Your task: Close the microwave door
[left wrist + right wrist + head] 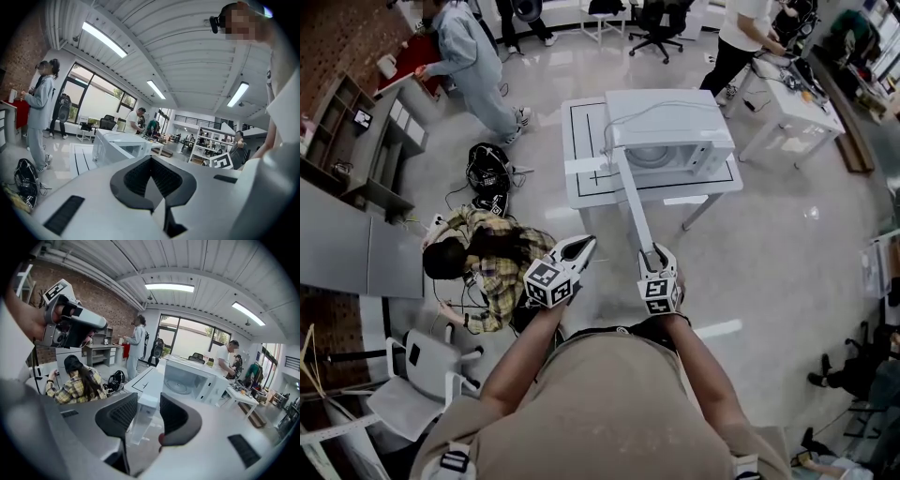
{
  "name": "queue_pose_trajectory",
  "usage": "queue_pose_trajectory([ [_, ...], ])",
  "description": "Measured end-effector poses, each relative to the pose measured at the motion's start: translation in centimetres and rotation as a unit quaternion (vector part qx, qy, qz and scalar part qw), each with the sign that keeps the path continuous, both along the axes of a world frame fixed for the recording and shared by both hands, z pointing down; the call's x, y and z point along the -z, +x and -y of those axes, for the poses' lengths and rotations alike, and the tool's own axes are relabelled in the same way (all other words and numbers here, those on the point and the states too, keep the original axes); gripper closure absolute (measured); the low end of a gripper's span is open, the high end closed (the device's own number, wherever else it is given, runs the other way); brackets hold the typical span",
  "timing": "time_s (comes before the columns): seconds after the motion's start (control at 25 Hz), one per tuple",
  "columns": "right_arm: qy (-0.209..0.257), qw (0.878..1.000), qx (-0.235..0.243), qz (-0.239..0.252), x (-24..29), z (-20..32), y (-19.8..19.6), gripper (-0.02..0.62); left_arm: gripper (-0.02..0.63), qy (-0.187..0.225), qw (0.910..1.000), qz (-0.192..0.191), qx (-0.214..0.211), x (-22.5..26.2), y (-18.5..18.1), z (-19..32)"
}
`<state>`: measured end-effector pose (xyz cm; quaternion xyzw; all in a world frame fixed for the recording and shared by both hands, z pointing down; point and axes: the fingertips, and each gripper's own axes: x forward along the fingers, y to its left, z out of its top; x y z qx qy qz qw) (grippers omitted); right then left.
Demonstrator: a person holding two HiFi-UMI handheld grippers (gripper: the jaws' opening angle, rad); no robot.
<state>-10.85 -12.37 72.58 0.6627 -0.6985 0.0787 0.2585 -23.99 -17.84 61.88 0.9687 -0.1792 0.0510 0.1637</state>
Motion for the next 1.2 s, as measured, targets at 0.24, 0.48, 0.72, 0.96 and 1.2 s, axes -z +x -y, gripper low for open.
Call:
queue_pose_trajectory([
  [0.24, 0.000, 1.000, -0.003, 0.002, 0.2, -0.3, 3.3, 0.442, 0.600, -0.005, 1.0000, 0.000, 0.002, 0.0, 2.8, 0.4],
  [0.48, 0.001, 1.000, -0.010, 0.011, 0.6, 0.2, 8.1, 0.443, 0.600, -0.008, 1.0000, 0.002, 0.006, 0.4, 6.4, 0.6],
  [0.72, 0.012, 1.000, 0.002, 0.017, 1.6, 1.9, 12.0, 0.445, 0.600, -0.010, 0.9999, 0.008, 0.009, 0.6, 9.9, 2.0],
  [0.96, 0.011, 1.000, 0.017, 0.020, 1.2, 3.7, 15.5, 0.445, 0.600, -0.013, 0.9997, 0.015, 0.018, 0.6, 13.3, 3.1],
  [1.2, 0.013, 0.999, 0.036, 0.025, 1.4, 5.4, 17.7, 0.445, 0.600, -0.015, 0.9990, 0.024, 0.033, 0.8, 15.0, 4.2],
])
